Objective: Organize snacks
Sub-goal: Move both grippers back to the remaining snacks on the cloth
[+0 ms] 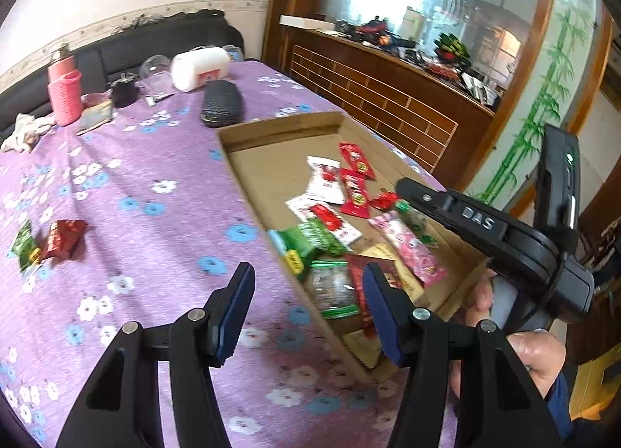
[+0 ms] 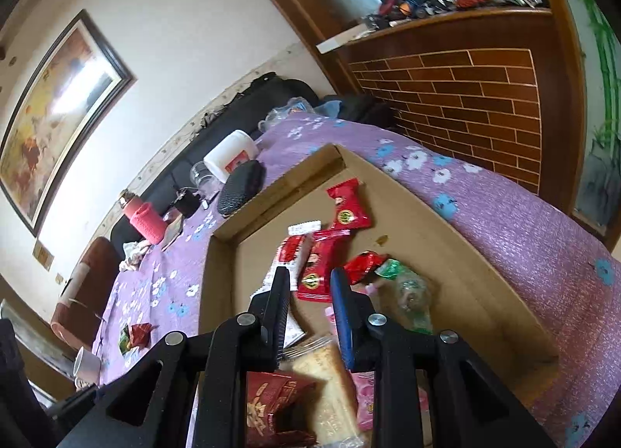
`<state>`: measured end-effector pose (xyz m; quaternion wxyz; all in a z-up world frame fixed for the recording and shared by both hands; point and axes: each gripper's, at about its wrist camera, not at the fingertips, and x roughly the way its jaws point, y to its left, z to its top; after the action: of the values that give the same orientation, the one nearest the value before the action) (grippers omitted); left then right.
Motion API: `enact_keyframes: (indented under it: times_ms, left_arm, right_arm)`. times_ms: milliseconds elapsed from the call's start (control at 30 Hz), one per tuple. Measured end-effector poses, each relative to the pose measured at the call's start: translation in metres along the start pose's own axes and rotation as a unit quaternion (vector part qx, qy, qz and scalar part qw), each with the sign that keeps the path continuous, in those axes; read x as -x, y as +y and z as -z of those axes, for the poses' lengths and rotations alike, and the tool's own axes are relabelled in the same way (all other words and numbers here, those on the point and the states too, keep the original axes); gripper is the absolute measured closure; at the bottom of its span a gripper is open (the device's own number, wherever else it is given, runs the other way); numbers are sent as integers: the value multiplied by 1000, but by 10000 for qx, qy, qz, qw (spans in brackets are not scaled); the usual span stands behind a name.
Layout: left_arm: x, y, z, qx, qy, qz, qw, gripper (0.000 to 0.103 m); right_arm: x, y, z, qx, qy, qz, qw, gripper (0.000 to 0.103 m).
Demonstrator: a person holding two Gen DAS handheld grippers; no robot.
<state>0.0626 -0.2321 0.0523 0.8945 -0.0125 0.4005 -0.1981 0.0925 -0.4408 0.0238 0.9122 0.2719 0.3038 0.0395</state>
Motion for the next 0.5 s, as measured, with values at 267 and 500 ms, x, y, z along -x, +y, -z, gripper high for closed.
enact_keyframes:
  times_ms: [267,500]
  left_arm:
    - [27,57,-2,602,-187,-367,9973,46]
    - [50,129,10,1290,-313,-819,9878,46]
  right_arm:
    - [-2,9,4,227,42,-65,9997,79]
    - [-1,31,11,767,58,-221,9968,79]
